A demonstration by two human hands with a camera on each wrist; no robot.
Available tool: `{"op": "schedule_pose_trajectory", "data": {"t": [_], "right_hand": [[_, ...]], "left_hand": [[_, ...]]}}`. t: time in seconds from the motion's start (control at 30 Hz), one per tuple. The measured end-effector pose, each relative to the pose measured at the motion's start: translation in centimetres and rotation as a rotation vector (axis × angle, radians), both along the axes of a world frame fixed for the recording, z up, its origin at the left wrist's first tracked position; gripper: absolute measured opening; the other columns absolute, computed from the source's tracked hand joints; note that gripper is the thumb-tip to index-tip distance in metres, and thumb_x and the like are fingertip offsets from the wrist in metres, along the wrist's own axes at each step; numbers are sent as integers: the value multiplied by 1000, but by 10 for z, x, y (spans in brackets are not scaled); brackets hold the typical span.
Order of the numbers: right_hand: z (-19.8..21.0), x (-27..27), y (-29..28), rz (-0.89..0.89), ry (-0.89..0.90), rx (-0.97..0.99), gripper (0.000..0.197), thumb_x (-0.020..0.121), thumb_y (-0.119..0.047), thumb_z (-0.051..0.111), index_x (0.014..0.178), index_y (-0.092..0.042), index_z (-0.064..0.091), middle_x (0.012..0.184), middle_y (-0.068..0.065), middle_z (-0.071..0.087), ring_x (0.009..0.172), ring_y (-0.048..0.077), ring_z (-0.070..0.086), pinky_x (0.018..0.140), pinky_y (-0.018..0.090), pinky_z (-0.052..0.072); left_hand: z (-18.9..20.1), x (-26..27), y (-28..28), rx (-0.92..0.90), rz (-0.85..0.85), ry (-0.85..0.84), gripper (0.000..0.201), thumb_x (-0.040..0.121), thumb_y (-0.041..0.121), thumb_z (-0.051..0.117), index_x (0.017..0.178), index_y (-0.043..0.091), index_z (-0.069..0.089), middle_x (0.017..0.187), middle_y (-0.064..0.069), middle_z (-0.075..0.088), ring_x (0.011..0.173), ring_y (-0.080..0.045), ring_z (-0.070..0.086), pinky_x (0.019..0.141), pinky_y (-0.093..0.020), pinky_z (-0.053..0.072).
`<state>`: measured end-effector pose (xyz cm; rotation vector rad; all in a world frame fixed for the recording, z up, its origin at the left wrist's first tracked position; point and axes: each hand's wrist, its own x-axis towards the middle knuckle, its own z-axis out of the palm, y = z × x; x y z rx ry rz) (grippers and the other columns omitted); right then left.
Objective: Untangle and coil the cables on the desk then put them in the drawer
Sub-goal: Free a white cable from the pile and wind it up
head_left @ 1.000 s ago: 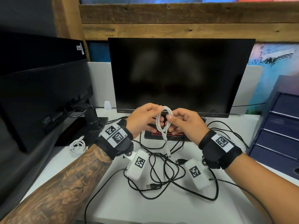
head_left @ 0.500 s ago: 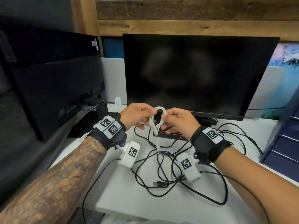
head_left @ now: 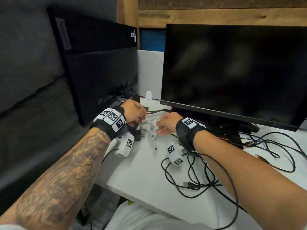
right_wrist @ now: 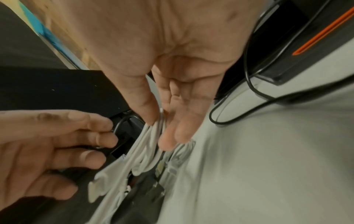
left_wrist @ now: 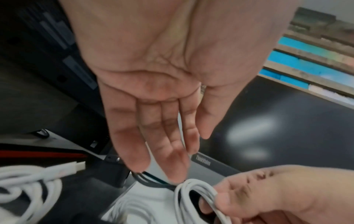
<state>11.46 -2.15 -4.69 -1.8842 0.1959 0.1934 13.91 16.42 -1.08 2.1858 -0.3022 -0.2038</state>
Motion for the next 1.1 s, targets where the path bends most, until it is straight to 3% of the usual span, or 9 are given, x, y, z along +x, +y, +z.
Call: {"op": "schedule_pose_trajectory", "data": {"t": [0.17, 0.3, 0.47, 0.63, 0.73, 0.83, 0.93, 1.03, 1.1], "right_hand": [[-19, 16, 3, 14, 105, -190, 10, 91, -2, 62, 86, -10, 59, 85, 15, 70, 54, 17, 72, 59, 32, 62], [-28, 21, -4, 13, 135, -387, 6, 84, -3, 60, 84, 0, 65, 80, 20, 76, 81, 36, 76, 81, 54, 61], [-24, 15, -17, -59, 93, -369, 33, 98, -12, 56, 128, -1, 56, 103, 13, 59, 71, 19, 60, 38, 17, 48], [-26, 26, -31, -148, 39, -435, 42, 94, -20, 60, 132, -2, 56, 106, 12, 60, 73, 20, 61, 43, 18, 50], [-21, 24, -29, -182, 6, -718, 37, 94, -27, 58, 126, -8, 59, 112, 13, 67, 98, 31, 66, 80, 31, 55], [-23, 21, -22, -119, 4, -784, 30, 96, -28, 57, 119, -10, 64, 112, 12, 69, 101, 31, 67, 89, 36, 55], [-30, 22, -12, -23, 10, -715, 25, 96, -21, 57, 112, -5, 67, 104, 14, 73, 91, 32, 71, 82, 40, 61], [-31, 22, -4, 13, 6, -504, 26, 95, -14, 61, 118, -2, 63, 86, 8, 67, 69, 23, 68, 53, 26, 58], [-31, 21, 1, 23, 30, -429, 29, 95, -11, 61, 122, -1, 62, 80, 7, 64, 68, 23, 67, 62, 31, 61]], "left_hand": [[-12, -10, -10, 52, -58, 127, 14, 98, 9, 55, 91, 8, 66, 92, -11, 70, 78, -26, 70, 52, -27, 49], [-9, -17, -20, 81, -70, 204, 18, 101, 8, 48, 107, 3, 64, 100, -13, 66, 80, -26, 65, 56, -31, 48], [-18, -15, -21, 173, -75, 187, 16, 98, 15, 55, 106, 5, 65, 106, -8, 71, 83, -22, 72, 53, -27, 52], [-18, -19, -22, 202, -64, 196, 22, 98, 14, 54, 111, 0, 64, 100, -8, 70, 104, -28, 70, 68, -35, 55], [-20, -18, -22, 201, -54, 193, 23, 98, 14, 55, 113, 0, 64, 111, -12, 72, 104, -28, 71, 64, -31, 54], [-22, -15, -22, 205, -49, 182, 24, 97, 14, 54, 113, -1, 65, 102, -9, 71, 94, -25, 71, 59, -28, 52], [-23, -13, -21, 240, -39, 158, 25, 98, 15, 53, 114, 0, 65, 96, -6, 69, 81, -21, 68, 52, -24, 49], [-24, -11, -19, 290, -10, 128, 24, 99, 17, 53, 114, 3, 65, 88, -3, 66, 68, -13, 61, 39, -19, 46], [-25, -8, -16, 289, 9, 102, 24, 98, 17, 55, 114, 4, 66, 88, -4, 67, 64, -11, 58, 34, -15, 43]]}}
